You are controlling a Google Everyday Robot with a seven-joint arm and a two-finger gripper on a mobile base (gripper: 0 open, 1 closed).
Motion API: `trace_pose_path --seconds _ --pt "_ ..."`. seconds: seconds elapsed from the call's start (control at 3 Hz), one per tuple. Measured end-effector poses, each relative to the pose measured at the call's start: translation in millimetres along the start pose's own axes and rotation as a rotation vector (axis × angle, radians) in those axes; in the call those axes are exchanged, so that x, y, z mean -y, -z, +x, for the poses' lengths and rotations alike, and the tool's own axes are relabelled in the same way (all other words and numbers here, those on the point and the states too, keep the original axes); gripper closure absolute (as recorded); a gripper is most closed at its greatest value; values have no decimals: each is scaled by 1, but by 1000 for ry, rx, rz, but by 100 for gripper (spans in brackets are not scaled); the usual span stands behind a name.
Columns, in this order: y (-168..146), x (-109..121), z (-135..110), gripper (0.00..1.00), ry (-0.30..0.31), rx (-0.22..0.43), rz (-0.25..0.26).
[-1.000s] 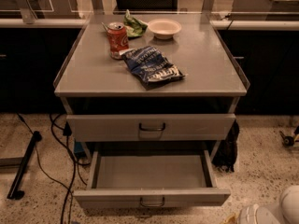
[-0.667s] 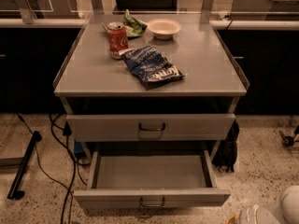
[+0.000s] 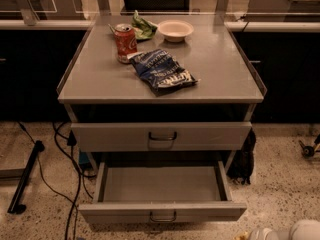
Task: Close middle drawer
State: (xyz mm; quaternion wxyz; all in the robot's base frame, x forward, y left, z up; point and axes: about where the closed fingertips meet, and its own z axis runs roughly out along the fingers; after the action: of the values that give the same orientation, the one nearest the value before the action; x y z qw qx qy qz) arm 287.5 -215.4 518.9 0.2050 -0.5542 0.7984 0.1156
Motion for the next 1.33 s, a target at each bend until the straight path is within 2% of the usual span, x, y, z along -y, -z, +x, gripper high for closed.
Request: trace_pose_path --seconds 0.67,1.0,1.33 --pt "-79 19 -10 100 69 116 73" --pt "-82 21 -8 100 72 110 86" --pt "-93 25 -6 100 93 121 131"
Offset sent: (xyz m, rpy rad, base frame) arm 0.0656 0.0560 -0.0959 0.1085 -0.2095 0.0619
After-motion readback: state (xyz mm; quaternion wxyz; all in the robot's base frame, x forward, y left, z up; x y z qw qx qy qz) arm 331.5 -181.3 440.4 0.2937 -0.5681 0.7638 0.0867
